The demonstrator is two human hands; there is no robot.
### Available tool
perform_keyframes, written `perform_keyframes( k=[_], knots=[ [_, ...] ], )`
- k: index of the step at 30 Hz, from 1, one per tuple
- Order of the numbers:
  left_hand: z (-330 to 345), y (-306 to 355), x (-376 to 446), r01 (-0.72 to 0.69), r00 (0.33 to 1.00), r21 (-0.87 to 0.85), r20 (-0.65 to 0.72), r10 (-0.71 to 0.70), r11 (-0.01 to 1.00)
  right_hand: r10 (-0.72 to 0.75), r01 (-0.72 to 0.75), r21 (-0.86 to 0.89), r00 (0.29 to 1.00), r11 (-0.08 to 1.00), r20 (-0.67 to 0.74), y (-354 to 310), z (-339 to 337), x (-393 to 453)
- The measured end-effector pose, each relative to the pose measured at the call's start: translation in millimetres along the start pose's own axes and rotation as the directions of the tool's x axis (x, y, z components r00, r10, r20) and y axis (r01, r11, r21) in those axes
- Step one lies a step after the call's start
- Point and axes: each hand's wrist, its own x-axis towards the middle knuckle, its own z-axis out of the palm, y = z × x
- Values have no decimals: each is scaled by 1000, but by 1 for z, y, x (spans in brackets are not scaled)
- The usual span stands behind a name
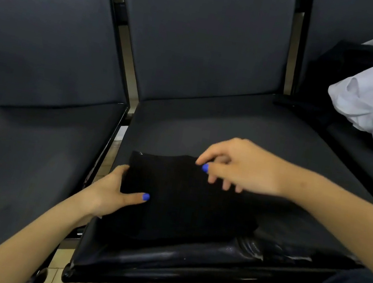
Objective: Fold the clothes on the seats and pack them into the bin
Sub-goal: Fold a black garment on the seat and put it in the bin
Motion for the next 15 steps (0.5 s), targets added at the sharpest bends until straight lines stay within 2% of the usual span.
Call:
perform_keyframes(
  k=[2, 5, 7, 8, 10, 12, 14, 15],
  knots=[
    [8, 7, -4, -41, 999, -196, 18, 45, 980, 63, -61, 104, 998, 993, -14, 2, -22, -3],
    [13, 34, -7, 55, 994, -529, 109, 4, 847, 71, -44, 207, 990, 977, -125, 1, -54, -20],
    [18, 64, -5, 93, 989, -640, 148, 3, 763, 95, -7, 331, 964, 944, -249, 8, -62, -40],
    [22, 81, -5, 77, 990, -673, 142, 26, 735, 127, -1, 427, 956, 904, -266, 14, -61, -54],
    [33, 117, -3, 8, 993, -727, 86, 81, 686, 181, -34, 595, 965, 803, -189, 30, -54, -83],
    [47, 155, -2, -65, 989, -768, 36, 145, 637, 212, -116, 653, 975, 749, -70, 52, -46, -110],
    [66, 196, -8, -121, 974, -791, 23, 227, 599, 271, -169, 692, 962, 702, -40, 78, -45, -134],
    [77, 216, -13, -159, 958, -789, 22, 286, 593, 286, -168, 745, 958, 645, -32, 89, -44, -146]
  ],
)
